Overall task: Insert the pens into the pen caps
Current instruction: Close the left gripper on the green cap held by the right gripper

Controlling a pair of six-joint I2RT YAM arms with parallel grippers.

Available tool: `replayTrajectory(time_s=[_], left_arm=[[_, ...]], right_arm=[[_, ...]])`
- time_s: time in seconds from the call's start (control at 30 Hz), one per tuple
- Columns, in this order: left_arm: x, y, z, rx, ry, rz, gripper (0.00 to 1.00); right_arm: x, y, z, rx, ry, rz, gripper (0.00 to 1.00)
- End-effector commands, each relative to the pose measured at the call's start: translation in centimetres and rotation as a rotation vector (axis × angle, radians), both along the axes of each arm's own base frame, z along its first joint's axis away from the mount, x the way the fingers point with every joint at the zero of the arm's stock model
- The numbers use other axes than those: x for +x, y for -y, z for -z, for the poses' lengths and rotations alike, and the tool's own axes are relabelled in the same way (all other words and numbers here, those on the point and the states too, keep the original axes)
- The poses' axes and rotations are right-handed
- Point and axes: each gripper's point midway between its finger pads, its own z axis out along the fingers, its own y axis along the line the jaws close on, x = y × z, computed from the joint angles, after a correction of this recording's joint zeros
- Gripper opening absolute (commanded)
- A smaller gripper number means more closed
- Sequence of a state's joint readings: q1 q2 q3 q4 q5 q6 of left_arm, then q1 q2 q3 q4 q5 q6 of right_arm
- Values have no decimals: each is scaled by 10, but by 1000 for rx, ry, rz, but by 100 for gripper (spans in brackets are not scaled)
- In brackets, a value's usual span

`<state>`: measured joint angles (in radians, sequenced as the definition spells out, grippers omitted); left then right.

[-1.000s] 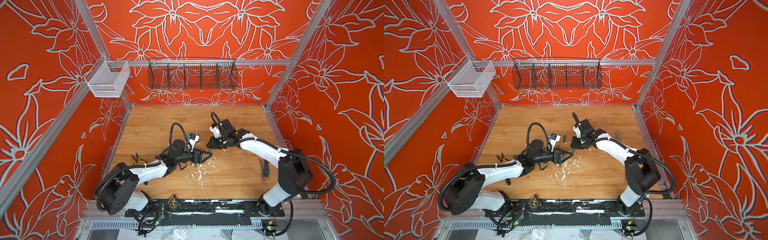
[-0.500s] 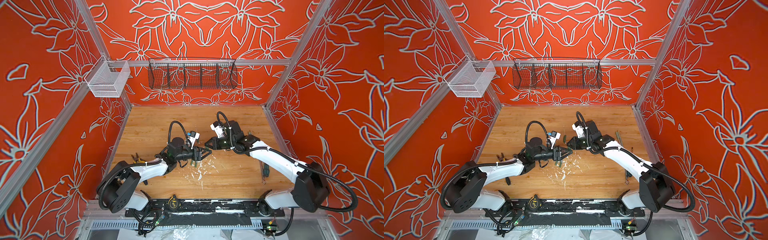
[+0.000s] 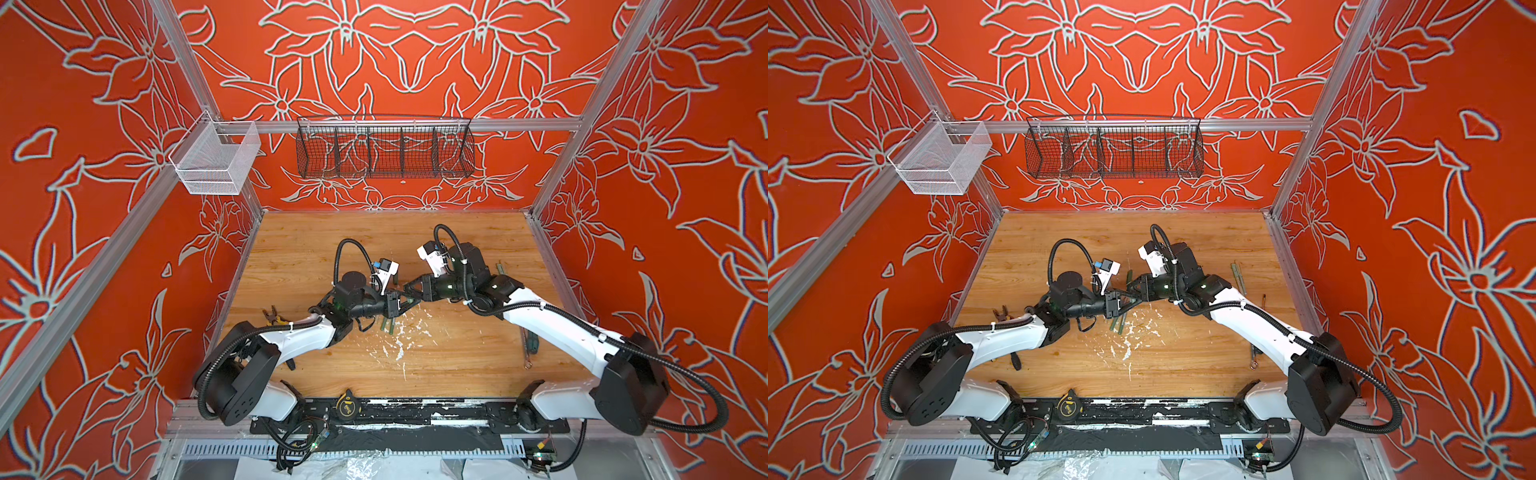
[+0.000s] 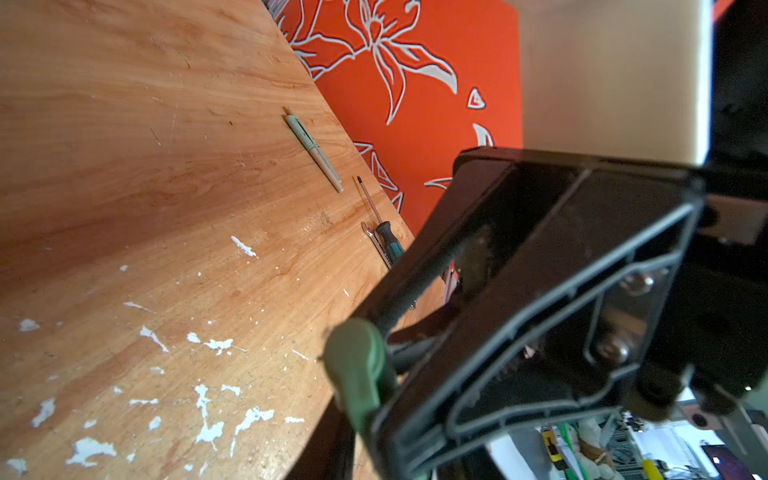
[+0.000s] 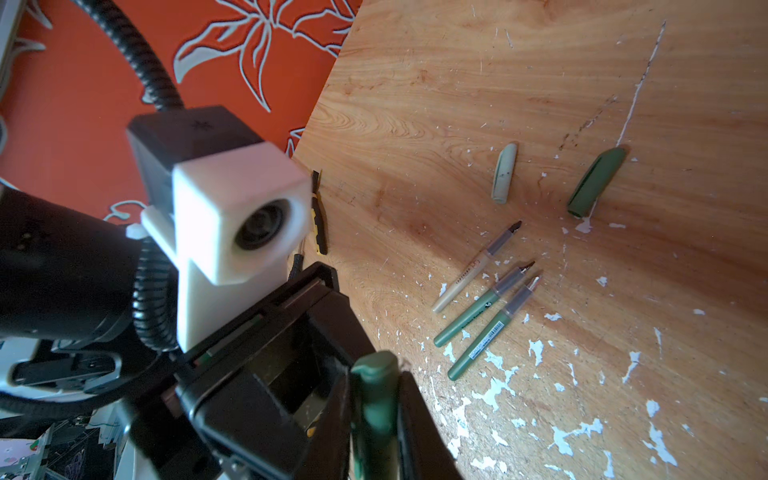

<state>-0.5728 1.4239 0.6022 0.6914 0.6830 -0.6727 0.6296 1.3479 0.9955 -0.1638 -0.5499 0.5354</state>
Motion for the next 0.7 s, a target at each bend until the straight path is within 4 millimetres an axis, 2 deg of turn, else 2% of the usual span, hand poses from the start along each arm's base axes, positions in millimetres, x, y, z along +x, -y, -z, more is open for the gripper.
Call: replayTrajectory(time_s=[0.0, 0.23, 0.4, 0.67], left_arm=[[2, -6, -19, -30, 60, -10, 22], [1, -9, -21, -23, 67, -12, 6], [-1, -10, -20, -26, 66, -6, 1], [-16, -8, -23, -37, 96, 80, 0]], right_arm=[[-9, -2, -6, 21, 25, -28, 20], [-12, -2, -13, 37, 37, -28, 21], [-14, -4, -19, 58, 30, -34, 23], [-14, -8, -39, 128, 25, -28, 46]])
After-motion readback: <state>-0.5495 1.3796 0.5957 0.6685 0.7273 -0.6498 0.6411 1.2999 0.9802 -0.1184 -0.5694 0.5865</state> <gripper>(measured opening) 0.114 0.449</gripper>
